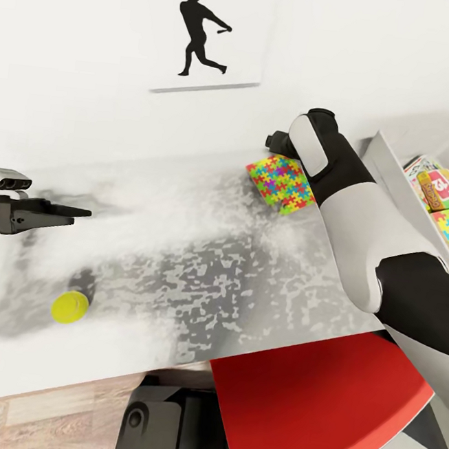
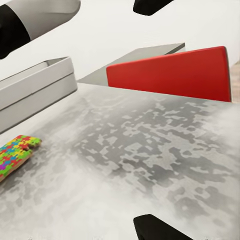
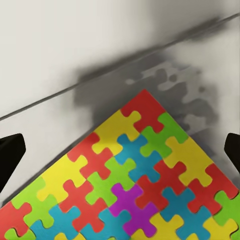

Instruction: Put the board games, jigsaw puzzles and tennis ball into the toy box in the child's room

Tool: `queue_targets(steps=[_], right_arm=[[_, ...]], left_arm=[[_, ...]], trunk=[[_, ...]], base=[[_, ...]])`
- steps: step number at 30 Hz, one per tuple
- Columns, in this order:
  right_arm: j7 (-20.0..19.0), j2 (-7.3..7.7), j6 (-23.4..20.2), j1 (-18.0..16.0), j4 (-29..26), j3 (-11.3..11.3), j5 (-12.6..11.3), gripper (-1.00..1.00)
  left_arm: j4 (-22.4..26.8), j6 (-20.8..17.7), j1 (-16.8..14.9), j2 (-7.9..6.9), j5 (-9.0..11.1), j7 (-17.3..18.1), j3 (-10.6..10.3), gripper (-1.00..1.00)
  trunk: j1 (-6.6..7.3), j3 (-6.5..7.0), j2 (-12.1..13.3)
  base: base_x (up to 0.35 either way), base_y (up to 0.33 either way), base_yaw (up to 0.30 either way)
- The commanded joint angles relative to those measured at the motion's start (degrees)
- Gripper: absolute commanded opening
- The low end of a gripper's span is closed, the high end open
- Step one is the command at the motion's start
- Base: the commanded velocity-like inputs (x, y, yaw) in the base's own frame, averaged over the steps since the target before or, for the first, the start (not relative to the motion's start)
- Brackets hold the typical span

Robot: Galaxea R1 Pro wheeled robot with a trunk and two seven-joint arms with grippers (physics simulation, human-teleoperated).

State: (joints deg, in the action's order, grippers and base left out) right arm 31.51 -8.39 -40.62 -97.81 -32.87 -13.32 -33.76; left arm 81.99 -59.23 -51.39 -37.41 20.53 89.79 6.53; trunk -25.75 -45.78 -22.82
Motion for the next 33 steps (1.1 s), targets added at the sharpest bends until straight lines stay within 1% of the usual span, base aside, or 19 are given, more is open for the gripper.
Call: queue_targets(steps=[1, 10, 19, 29, 33], right_arm=[[0.5, 0.07, -0.1, -0.1, -0.1, -0.3, -0.6, 1.0], [0.6, 0.34, -0.1, -0.1, -0.1, -0.4, -0.6, 1.0], [0.7, 0.08, -0.4, -0.2, -0.1, -0.3, -0.7, 1.0], [0.9, 0.12, -0.7, -2.0, 0.0, -0.2, -0.8, 1.0], [1.0, 0.13, -0.8, -2.2, 0.0, -0.2, -0.8, 1.0]], left_arm=[[0.0, -0.6, 0.0, -0.03, 0.0, 0.2, 0.0, 1.0], [0.0, -0.6, 0.0, -0.03, 0.0, 0.2, 0.0, 1.0], [0.0, -0.6, 0.0, -0.09, 0.0, 0.2, 0.0, 1.0], [0.0, -0.6, 0.0, -0.08, 0.0, 0.2, 0.1, 1.0], [0.0, -0.6, 0.0, -0.04, 0.0, 0.2, 0.1, 1.0]], trunk=[[-0.03, -0.16, -0.1], [-0.03, -0.5, -0.1], [-0.03, -0.51, -0.1], [-0.03, -0.51, -0.1], [-0.03, -0.51, -0.1]], base=[[0.0, 0.0, 0.0], [0.0, 0.0, 0.0], [0.0, 0.0, 0.0], [0.0, 0.0, 0.0], [0.0, 0.0, 0.0]])
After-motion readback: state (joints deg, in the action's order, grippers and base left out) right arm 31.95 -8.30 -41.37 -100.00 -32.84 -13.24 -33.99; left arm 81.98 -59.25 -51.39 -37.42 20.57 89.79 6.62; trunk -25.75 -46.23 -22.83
